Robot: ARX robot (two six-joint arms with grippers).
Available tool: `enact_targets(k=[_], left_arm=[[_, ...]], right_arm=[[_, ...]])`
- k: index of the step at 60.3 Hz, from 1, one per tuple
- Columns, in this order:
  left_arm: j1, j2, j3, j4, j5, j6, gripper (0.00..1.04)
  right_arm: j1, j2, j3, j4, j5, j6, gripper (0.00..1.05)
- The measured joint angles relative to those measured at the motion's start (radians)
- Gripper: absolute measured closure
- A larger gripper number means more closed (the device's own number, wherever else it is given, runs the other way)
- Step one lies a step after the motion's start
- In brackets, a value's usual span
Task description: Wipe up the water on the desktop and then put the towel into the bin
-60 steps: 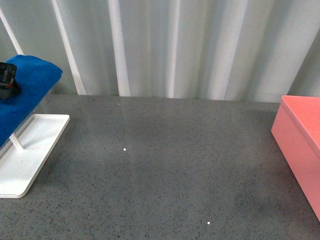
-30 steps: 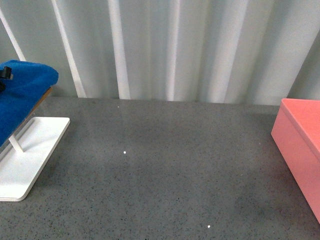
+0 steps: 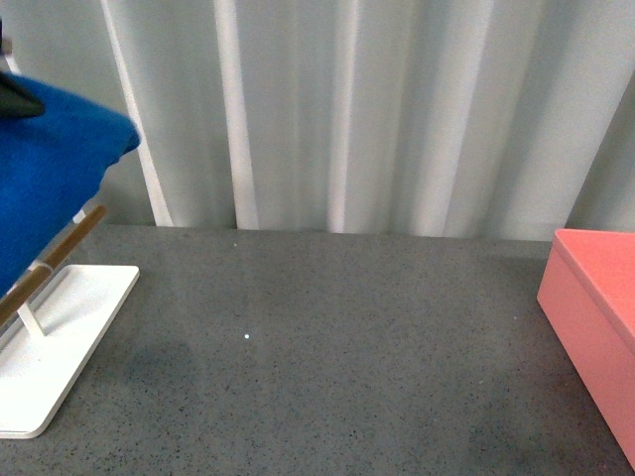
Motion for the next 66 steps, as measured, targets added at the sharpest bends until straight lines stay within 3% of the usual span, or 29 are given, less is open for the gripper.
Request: enact_targets(k=[4,11,20,28,66], left_arm=[[-0.063,-0.084,-0.026,0.016,0.084,-0.073,1.01],[-0.162,-0.165,-0.069,0.061,0.143,-0.156,1.01],[-0.323,-0.218,-0.121,0.159,0.177,-0.279,1.01],[-0.403,-0.221,-0.138,0.208,0.163,-0.330,1.01],[-0.521,-0.164,-0.243,0.298,0.126,-0.412,1.01]], right_arm=[[0.000,0.000,0.000,0.000,0.000,0.000,0.07],[0.000,0.000,0.000,0.000,0.000,0.000,0.07],[0.000,0.000,0.000,0.000,0.000,0.000,0.07],[0.000,0.000,0.000,0.000,0.000,0.000,0.07],[0.000,0.000,0.000,0.000,0.000,0.000,0.07]])
